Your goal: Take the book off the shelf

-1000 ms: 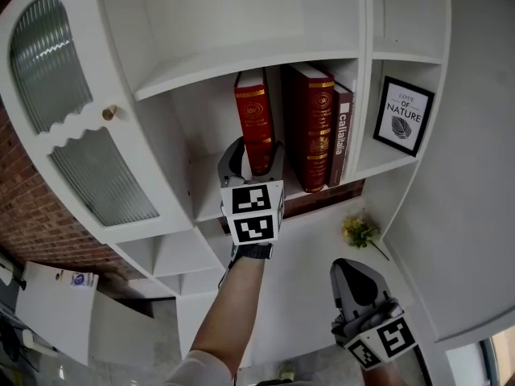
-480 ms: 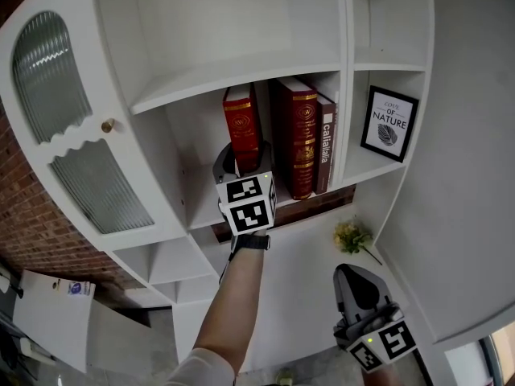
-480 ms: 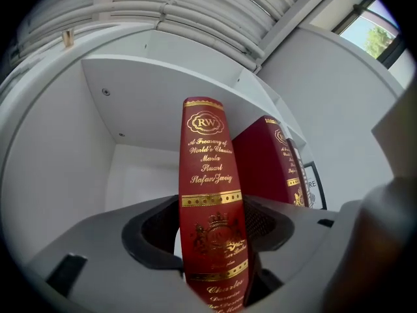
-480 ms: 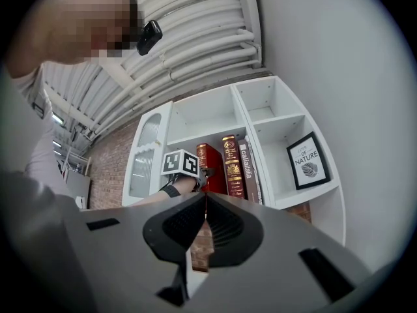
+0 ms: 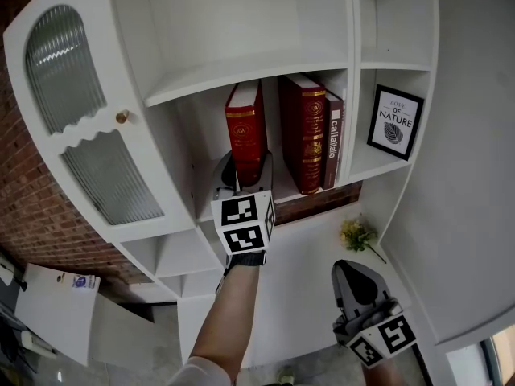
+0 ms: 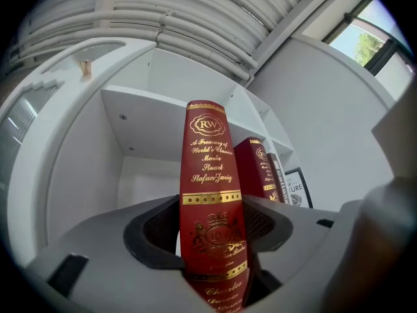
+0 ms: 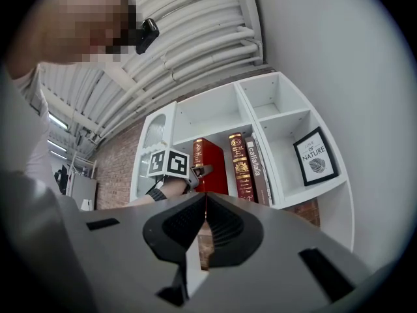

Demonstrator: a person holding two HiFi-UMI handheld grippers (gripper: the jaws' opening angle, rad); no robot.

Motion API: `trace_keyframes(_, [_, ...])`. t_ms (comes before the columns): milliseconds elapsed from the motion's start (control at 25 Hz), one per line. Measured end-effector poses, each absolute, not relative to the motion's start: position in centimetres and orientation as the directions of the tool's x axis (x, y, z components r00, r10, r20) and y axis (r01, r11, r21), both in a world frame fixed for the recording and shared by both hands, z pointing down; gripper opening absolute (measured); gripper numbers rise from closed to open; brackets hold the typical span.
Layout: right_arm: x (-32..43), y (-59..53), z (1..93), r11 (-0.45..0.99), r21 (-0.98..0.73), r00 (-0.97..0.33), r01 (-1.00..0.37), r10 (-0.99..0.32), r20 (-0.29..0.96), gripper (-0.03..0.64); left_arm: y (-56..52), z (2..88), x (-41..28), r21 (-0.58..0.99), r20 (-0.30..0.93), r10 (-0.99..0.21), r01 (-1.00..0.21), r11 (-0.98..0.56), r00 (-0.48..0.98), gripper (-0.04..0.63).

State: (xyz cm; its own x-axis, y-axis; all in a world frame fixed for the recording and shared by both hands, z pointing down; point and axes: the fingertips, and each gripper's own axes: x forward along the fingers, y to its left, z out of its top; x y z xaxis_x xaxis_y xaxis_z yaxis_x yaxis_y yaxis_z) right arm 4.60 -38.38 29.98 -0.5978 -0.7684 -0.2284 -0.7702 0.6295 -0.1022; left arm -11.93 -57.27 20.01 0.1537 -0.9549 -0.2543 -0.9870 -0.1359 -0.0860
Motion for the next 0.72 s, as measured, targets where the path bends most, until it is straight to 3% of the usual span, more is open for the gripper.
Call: trace_keyframes(720, [1.8, -34.9, 28.3, 0.707, -0.04, -0.68, -0.706, -0.693, -0.241, 0.015, -43.7, 20.9, -11.3, -0.068, -0.286, -0.936, -0.979, -0.192, 0.204, 0.268])
